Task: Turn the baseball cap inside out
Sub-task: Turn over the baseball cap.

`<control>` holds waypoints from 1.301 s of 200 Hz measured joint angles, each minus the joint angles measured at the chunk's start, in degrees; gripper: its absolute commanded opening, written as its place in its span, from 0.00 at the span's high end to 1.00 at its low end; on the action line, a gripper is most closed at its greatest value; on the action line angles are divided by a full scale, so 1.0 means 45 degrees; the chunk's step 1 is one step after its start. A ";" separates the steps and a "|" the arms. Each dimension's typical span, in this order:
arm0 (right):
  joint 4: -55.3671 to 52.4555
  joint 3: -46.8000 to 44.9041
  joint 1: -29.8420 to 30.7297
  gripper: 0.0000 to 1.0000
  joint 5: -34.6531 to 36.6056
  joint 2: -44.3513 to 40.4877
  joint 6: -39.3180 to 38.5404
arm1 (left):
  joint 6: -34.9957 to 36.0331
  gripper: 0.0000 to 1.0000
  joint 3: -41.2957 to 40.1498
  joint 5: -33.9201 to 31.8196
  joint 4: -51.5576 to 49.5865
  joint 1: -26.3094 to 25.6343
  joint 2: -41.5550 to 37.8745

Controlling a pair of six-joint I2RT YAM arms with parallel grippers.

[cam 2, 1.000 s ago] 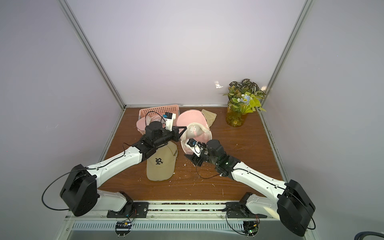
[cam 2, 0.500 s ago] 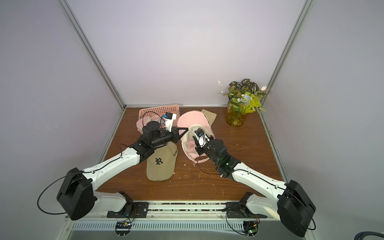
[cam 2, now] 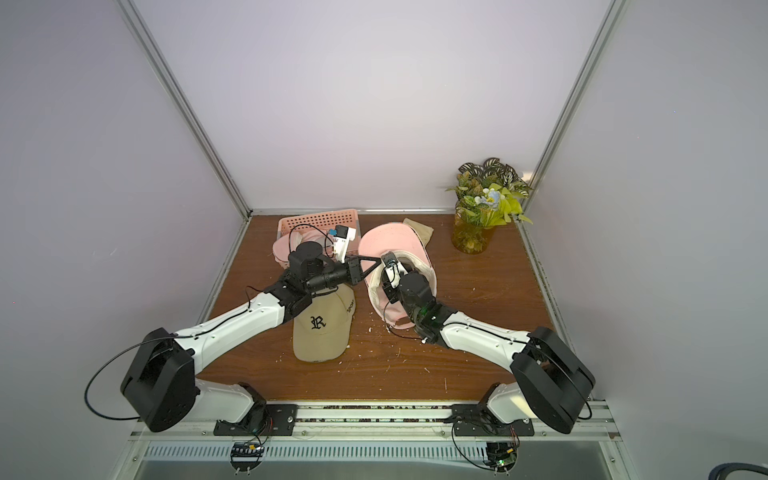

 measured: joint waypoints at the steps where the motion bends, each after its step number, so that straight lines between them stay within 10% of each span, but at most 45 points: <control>1: -0.0010 0.0000 0.0000 0.51 0.0000 0.0015 0.0010 | -0.0005 1.00 0.0000 0.0000 0.0005 0.0000 0.0000; 186: -0.2307 -0.1219 -0.0515 0.44 0.2900 -0.1122 0.1836 | 0.0136 1.00 0.0015 -0.0981 -0.0787 -0.0005 -0.0092; 260: -0.2812 -0.0908 -0.0636 0.51 -0.2579 -0.1792 0.1020 | 0.0437 1.00 0.0015 -0.0364 -0.0053 0.0000 -0.0010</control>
